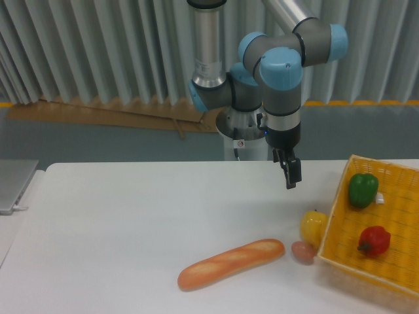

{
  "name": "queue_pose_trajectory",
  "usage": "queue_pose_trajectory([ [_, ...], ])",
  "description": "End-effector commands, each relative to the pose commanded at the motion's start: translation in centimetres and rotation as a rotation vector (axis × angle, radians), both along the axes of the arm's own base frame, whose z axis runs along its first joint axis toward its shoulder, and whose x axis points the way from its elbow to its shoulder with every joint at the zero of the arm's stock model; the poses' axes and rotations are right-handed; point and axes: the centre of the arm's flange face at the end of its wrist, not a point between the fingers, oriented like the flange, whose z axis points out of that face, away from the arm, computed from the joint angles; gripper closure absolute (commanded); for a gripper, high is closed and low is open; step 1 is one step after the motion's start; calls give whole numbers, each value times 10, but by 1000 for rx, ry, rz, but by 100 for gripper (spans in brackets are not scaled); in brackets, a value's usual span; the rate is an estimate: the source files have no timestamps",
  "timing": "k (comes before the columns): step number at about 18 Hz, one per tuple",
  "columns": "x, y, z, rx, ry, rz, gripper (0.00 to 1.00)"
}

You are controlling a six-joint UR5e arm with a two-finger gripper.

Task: Place the red pepper on the table
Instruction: 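Move the open gripper toward the yellow basket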

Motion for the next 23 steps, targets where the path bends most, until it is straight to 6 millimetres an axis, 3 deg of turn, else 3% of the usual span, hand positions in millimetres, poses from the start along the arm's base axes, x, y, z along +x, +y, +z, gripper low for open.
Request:
queue_pose_trajectory([
  [18,-5,-11,4,11,1,24,0],
  [23,-46,-39,7,32,8,113,0],
])
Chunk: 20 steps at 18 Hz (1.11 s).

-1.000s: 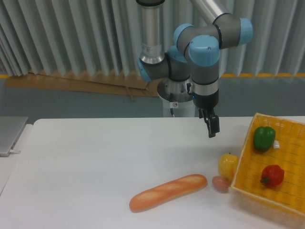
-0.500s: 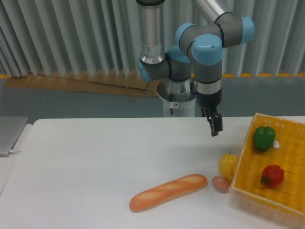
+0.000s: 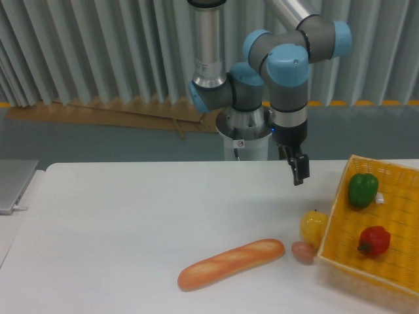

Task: Place the red pepper on the table
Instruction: 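Move the open gripper toward the yellow basket, then lower the gripper into the basket over the red pepper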

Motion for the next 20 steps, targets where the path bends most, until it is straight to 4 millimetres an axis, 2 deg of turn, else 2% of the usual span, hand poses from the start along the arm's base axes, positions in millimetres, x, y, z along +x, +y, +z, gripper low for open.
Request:
queue_pose_trajectory([
  [4,-37,-13,-15,76,-6,134,0],
  [7,-59,-5,-25,118,25,267,0],
  [8,-64,-2,-33,118,21,294,0],
  [10,-80,4,-40,149,67,299,0],
  [14,-118,5,-40,194,142,283,0],
  [17,-146,-7,-51,178,156,230,0],
  [20,-162,-17,-61,170,165,215,0],
])
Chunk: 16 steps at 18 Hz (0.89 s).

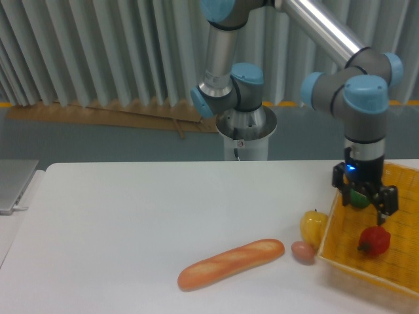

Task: Place the red pepper on the table
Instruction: 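Lower the gripper into the basket over the red pepper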

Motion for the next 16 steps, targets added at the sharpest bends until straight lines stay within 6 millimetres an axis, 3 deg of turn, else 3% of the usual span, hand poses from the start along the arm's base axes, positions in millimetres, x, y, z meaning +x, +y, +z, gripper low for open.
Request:
queue_pose_trajectory([
  [6,-7,-9,-38,-28,-49,-7,0],
  [10,4,-12,-77,-66,-128,-17,0],
  [12,21,-12,-94,-91,-193,-19,0],
  [14,38,-5,-92,-88,-214,-27,0],
  [16,38,-3,-85,-56,-216,-2,0],
])
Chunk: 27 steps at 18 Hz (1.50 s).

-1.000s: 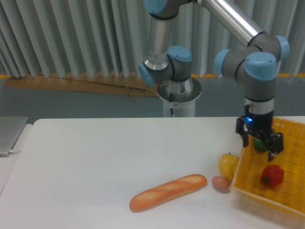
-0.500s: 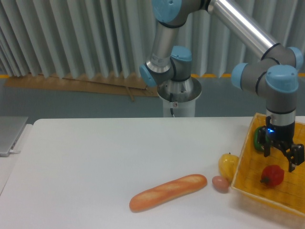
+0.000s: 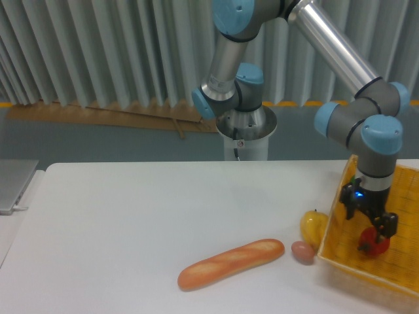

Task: Place the red pepper on the table
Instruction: 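Lower the gripper into the basket over the red pepper, then close the gripper on the red pepper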

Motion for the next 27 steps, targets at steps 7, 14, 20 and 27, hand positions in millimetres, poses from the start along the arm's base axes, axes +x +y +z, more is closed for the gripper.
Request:
queue_pose_trajectory([
  [7,-24,-24,31,81,28,46,0],
  [14,-40,-50,13,70,3,87,0],
  [20,-64,-80,34,40,70,64,0],
  [27,-75,-82,17,42,68,124,0],
])
